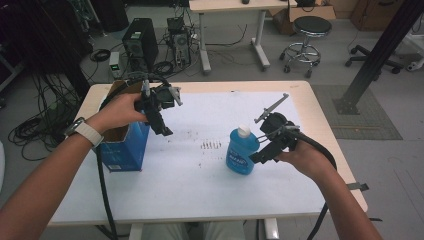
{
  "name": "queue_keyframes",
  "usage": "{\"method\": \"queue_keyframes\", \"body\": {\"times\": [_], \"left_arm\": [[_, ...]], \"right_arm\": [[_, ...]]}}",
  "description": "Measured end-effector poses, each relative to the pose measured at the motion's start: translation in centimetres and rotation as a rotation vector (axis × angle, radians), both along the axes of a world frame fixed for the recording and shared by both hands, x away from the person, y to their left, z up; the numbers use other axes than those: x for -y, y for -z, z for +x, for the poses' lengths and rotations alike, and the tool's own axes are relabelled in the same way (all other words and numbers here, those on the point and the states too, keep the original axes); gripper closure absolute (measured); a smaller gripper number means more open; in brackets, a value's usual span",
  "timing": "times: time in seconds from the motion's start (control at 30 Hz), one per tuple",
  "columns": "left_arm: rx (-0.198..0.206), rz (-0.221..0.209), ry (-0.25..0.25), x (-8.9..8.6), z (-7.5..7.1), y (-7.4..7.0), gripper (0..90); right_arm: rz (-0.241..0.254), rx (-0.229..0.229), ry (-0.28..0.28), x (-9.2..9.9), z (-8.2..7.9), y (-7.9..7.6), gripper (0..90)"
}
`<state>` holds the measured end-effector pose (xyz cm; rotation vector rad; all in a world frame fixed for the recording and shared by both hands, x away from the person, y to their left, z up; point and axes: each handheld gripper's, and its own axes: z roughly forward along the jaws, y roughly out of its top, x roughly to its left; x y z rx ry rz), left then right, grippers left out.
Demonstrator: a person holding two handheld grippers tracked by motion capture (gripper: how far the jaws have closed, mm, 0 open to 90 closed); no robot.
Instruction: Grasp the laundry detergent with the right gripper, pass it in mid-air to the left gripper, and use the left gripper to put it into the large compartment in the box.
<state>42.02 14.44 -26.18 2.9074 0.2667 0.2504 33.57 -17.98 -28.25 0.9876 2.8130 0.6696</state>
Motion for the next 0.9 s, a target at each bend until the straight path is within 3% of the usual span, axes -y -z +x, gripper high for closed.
{"method": "queue_keyframes", "body": {"times": [0.9], "left_arm": [[-0.003,0.005,0.002,0.0,0.1,0.1,5.9]], "right_arm": [[0.153,0.107,0.024,1.6,-1.3,2.7,6.1]]}}
